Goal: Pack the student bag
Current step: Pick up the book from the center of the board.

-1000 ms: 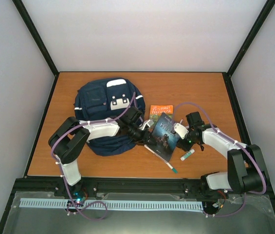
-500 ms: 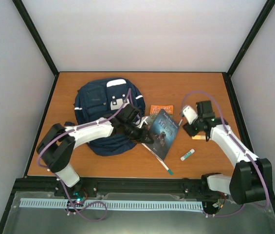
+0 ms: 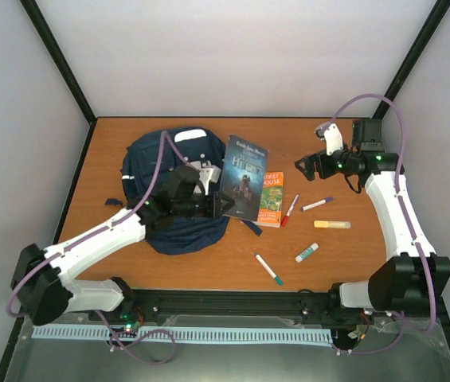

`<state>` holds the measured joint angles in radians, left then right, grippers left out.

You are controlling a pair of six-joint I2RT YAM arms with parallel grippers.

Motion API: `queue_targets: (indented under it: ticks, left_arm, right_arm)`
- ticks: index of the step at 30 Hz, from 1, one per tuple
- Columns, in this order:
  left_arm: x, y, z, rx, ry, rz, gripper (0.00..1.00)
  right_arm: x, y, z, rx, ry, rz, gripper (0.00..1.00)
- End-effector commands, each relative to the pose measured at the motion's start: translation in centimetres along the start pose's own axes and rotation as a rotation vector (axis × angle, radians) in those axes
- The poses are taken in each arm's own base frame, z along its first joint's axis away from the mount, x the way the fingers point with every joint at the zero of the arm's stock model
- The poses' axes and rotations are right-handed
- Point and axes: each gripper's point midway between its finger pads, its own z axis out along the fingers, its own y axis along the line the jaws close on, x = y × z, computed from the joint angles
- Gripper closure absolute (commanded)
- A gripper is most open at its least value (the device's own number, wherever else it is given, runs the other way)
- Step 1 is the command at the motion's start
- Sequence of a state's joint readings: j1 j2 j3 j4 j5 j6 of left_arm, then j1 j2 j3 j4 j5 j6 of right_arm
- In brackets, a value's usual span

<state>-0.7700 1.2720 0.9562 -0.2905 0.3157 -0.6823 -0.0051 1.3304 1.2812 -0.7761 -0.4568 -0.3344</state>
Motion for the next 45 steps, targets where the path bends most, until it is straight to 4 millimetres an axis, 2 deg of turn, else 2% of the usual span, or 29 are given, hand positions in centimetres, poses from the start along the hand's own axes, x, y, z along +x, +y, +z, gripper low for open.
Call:
queue_targets:
  ticks: [1,5,9,13,19,24,27,32,37,45]
  left_arm:
    - [-6.8,-2.4,-4.8,0.012,-0.352,0.067,0.99]
    - [-7.4,-1.8,-6.2,-0.056,-0.382,0.073,0.99]
    - [-7.3,-3.2,-7.3,0.043,-0.432,0.088,0.99]
    - [-7.7,-3.3,-8.2,0.059,-0.475,0.061,0.99]
    - [-8.5,-4.4,-9.5,0.145,-0.529,0.051,0.99]
    - [-9.1,-5.5,-10.1,0.231,-0.536,0.052,0.99]
    - [-9.5,-6.2,-10.2,0.257,-0.537,0.063,0.99]
    - [-9.9,-7.5,-9.8,0.338,-0.529,0.057,0.99]
    - [-10.1,-8.5,-9.1,0.42,-0.508,0.023,0.99]
    - [-10.1,-8.3,-7.8,0.454,-0.483,-0.031,0.99]
  right_arm:
    - [-1.5,5.0,0.1,-0.349,-0.032,0.161,0.01]
    - [-1.6,7.5,0.5,-0.556,-0.095,0.243,0.08]
    - [-0.6,9.5,1.4,-0.672,-0.085,0.249,0.11]
    - [-0.3,11.6,1.9,-0.758,-0.054,0.237,0.13]
    - [0.0,12.7,2.0,-0.833,-0.035,0.267,0.13]
    - [-1.3,13.2,2.0,-0.925,-0.013,0.329,0.14]
    - [-2.0,13.7,2.0,-0.948,-0.005,0.33,0.12]
    - [-2.9,16.1,1.6,-1.061,0.036,0.317,0.12]
    - [-3.1,17.8,1.4,-1.096,0.059,0.297,0.12]
    - [-5.2,18.7,-1.1,-1.15,0.044,0.307,0.18]
